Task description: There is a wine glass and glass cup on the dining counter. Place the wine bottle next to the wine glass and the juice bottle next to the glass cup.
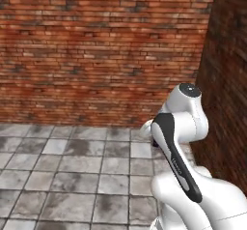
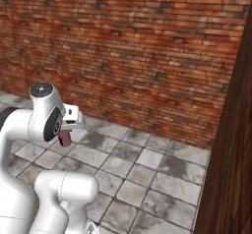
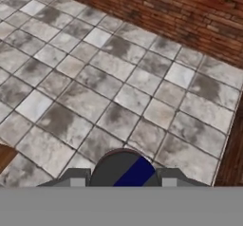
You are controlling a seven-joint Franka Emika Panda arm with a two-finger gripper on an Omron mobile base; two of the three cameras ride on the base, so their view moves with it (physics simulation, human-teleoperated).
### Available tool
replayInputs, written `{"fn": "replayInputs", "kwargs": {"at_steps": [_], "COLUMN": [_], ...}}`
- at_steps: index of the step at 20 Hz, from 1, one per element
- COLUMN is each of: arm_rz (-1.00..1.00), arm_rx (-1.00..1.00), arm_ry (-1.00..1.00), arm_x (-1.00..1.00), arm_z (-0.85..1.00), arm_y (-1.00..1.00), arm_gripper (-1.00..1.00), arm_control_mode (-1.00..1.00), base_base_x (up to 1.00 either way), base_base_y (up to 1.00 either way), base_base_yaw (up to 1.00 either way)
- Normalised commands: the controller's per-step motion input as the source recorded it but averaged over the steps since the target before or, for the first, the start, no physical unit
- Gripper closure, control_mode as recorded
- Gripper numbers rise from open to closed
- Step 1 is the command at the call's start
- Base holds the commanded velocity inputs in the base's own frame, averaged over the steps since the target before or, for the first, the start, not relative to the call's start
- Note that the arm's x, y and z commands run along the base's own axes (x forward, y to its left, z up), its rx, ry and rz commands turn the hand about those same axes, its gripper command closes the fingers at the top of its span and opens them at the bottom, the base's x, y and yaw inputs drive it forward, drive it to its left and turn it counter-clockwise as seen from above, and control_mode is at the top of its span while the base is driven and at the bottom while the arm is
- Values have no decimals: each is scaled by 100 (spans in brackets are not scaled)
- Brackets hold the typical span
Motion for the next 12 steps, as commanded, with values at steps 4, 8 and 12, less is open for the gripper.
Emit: {"fn": "replayInputs", "kwargs": {"at_steps": [4, 8, 12], "arm_rz": [0, 0, 0], "arm_rx": [0, 0, 0], "arm_ry": [0, 0, 0], "arm_x": [0, 0, 0], "arm_z": [0, 0, 0], "arm_y": [0, 0, 0], "arm_gripper": [100, 100, 100], "arm_control_mode": [100, 100, 100], "base_base_x": [77, 75, 72], "base_base_y": [0, 0, 0], "base_base_yaw": [45, 47, 48]}}
